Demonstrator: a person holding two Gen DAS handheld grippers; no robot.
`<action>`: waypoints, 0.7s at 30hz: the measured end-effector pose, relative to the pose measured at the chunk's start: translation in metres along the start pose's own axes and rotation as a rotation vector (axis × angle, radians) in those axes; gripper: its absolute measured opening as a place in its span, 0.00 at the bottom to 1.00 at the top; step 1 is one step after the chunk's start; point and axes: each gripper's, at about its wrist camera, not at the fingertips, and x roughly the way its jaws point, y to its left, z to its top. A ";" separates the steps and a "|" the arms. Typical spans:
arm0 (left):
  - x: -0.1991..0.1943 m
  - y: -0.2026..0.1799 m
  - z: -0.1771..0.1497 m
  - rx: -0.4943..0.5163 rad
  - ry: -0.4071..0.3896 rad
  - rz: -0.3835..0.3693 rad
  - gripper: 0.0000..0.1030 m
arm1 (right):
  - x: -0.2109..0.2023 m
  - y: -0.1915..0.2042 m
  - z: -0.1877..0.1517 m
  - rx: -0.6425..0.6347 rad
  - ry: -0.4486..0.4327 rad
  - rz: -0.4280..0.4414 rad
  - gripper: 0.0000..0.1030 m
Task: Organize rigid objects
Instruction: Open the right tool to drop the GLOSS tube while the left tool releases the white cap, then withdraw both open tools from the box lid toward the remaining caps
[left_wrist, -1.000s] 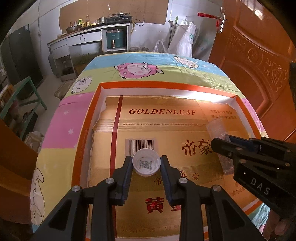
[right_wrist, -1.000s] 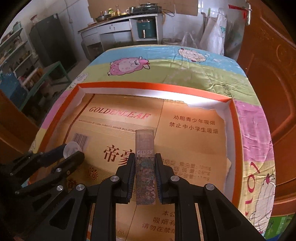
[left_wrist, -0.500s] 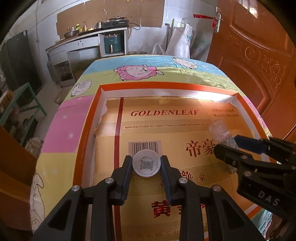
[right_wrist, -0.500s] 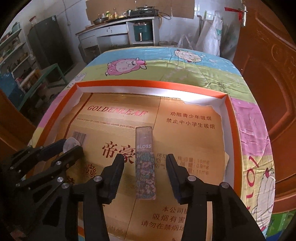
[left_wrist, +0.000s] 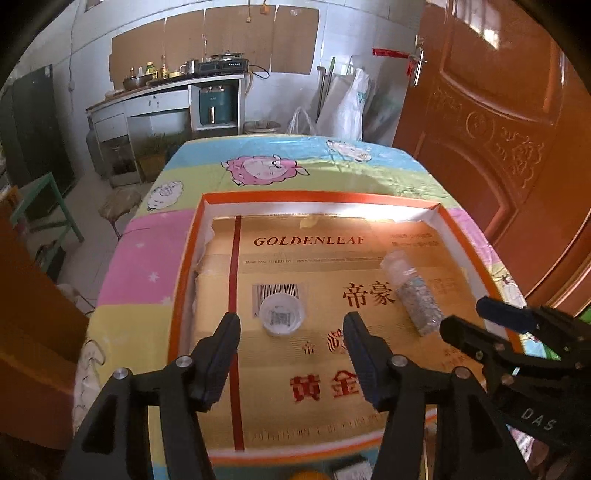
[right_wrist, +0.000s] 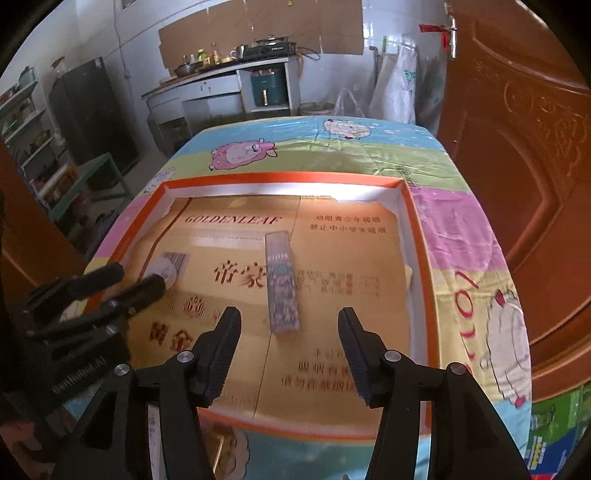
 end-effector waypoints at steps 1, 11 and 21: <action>-0.005 0.000 -0.001 -0.004 -0.007 -0.004 0.56 | -0.003 0.000 -0.003 0.001 -0.001 -0.001 0.55; -0.057 -0.005 -0.021 -0.001 -0.087 0.024 0.56 | -0.042 0.009 -0.033 0.013 -0.029 -0.007 0.55; -0.102 -0.018 -0.043 0.043 -0.136 0.050 0.56 | -0.071 0.019 -0.055 0.012 -0.051 -0.009 0.55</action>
